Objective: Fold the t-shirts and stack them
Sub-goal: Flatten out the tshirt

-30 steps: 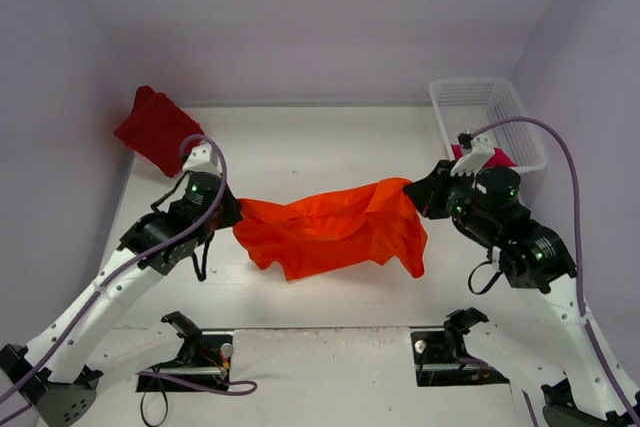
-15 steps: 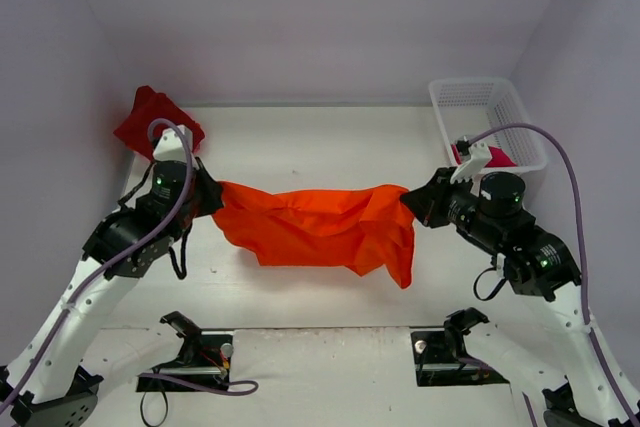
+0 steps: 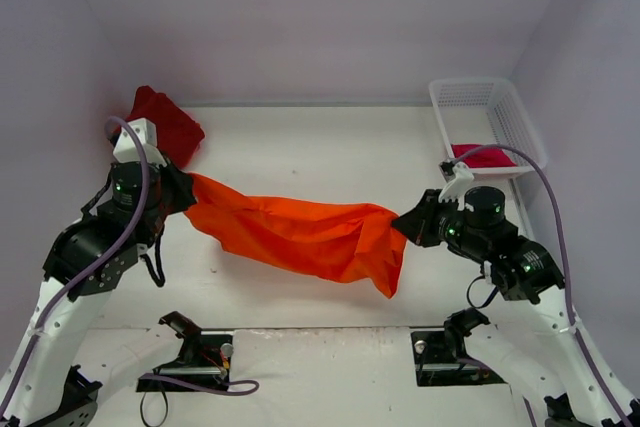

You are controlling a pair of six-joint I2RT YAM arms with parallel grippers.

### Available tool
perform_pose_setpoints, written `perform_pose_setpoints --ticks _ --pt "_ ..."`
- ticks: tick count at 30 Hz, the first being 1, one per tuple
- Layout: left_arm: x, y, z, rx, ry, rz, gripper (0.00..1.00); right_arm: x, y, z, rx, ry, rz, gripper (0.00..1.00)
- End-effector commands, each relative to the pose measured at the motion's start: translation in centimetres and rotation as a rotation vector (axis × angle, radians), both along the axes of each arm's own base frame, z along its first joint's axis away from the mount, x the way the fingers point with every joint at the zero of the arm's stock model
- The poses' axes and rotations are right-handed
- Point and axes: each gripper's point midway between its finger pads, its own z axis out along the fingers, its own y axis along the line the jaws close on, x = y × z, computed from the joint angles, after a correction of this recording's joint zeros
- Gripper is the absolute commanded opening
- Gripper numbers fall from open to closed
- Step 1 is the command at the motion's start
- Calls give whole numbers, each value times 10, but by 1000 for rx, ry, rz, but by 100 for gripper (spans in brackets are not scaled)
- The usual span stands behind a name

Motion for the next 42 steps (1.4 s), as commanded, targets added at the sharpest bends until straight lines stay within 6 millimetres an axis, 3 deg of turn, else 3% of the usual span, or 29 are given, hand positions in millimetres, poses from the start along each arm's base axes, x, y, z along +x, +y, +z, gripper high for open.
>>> perform_pose_setpoints --ticks 1,10,13,28,37,42 --pt "-2 15 24 22 -63 44 0 -2 11 3 63 5 36 0" --pt "-8 30 50 36 -124 90 0 -10 19 -25 71 115 72 0" --pt "-7 30 54 36 -134 92 0 -15 24 -43 66 183 102 0" --pt "-9 38 72 44 -179 117 0 -27 25 -96 43 359 88 0" --pt "-6 35 70 50 -173 111 0 -31 24 -121 9 442 75 1" --pt "-5 36 69 52 -173 115 0 -33 21 -136 -15 489 60 6"
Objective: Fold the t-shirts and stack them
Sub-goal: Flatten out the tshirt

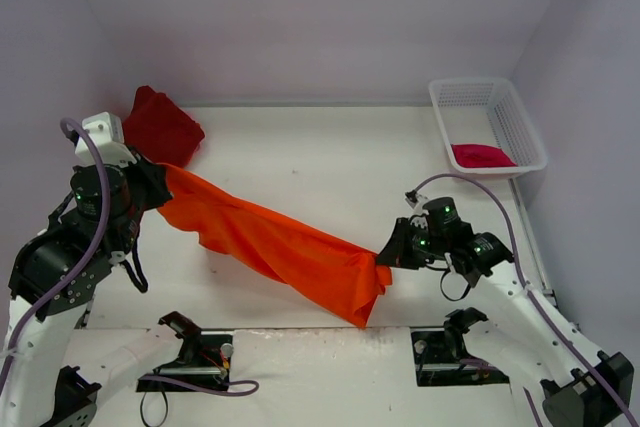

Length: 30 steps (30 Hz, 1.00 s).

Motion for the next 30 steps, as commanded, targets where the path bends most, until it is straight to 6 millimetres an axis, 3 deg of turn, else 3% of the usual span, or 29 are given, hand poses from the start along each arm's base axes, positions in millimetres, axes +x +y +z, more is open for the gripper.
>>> perform_pose_setpoints --ticks 1,4,15,18,23,30 --pt "7 5 20 -5 -67 37 0 1 1 -10 -13 23 -4 9" --pt "7 6 20 -1 -69 42 0 2 -1 -14 -33 25 -14 18" --pt "9 8 20 18 -67 54 0 16 -13 -26 -125 9 -69 24" --pt "10 7 17 21 -59 54 0 16 -12 -27 -129 13 -63 32" --pt "13 3 12 9 -51 44 0 19 -9 -12 -103 -26 -66 41" --pt "15 -1 8 4 -43 35 0 21 5 9 -88 -87 -22 43"
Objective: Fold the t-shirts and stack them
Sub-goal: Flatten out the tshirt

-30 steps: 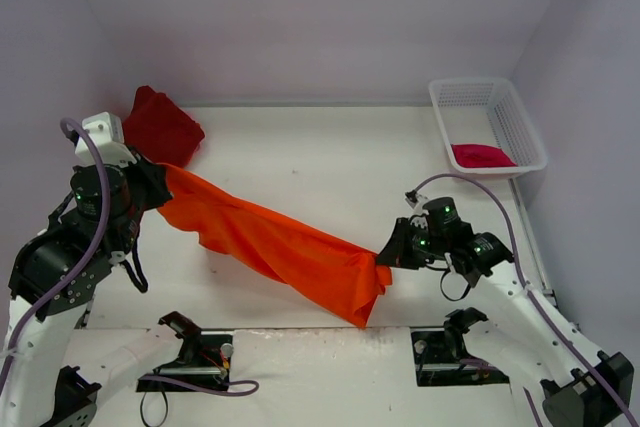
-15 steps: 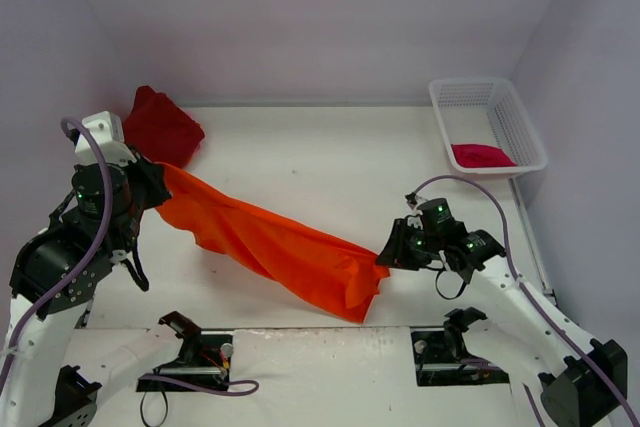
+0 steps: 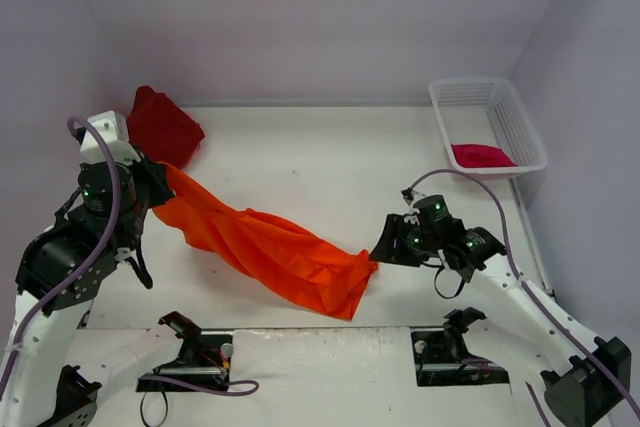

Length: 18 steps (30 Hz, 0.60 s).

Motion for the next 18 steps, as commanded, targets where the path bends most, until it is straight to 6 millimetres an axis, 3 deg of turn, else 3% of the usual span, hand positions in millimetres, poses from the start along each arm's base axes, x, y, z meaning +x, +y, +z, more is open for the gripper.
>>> perform_pose_setpoints --ticks 1,11,18 --pt "10 -3 12 -27 -48 12 0 4 19 26 20 -88 62 43" --pt "15 -10 2 -40 -30 -1 0 -31 80 -3 -195 -103 251 44" --pt "12 -5 2 -31 -31 11 0 -24 92 -8 -233 -169 269 43"
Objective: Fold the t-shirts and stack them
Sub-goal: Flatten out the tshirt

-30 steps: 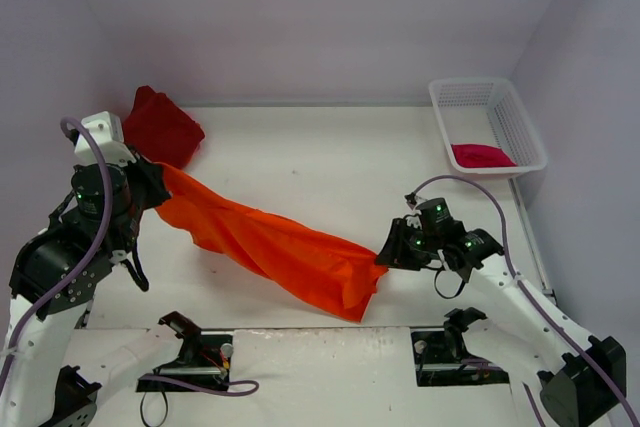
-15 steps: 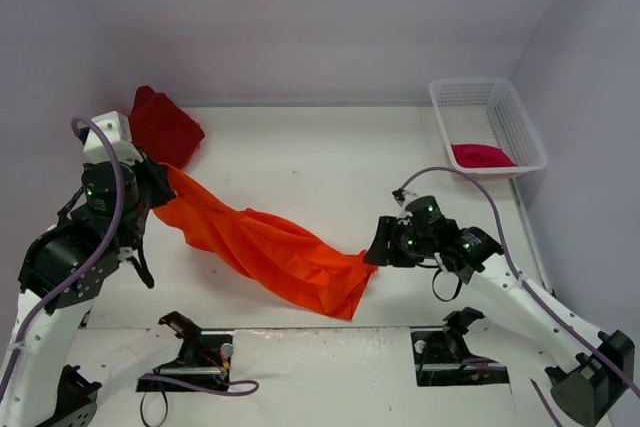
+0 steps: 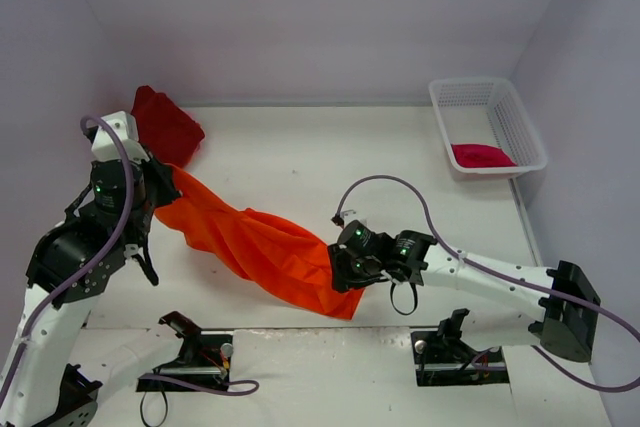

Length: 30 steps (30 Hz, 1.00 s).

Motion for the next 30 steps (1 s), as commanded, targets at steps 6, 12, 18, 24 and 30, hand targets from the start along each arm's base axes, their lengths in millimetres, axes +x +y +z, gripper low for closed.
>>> perform_pose_setpoints --ticks 6,12,18,24,30 --pt "6 0 11 -37 -52 19 0 36 4 26 20 -205 -53 42" --pt "5 0 9 -47 -53 17 0 37 4 16 -10 -206 -33 42" --pt "5 0 8 -48 -52 17 0 32 5 3 -14 -183 -15 42" --pt "6 -1 7 -50 -48 17 0 30 4 -6 -20 -170 -12 42" --pt "5 1 5 -50 -47 20 0 29 3 -14 -26 -168 -14 41"
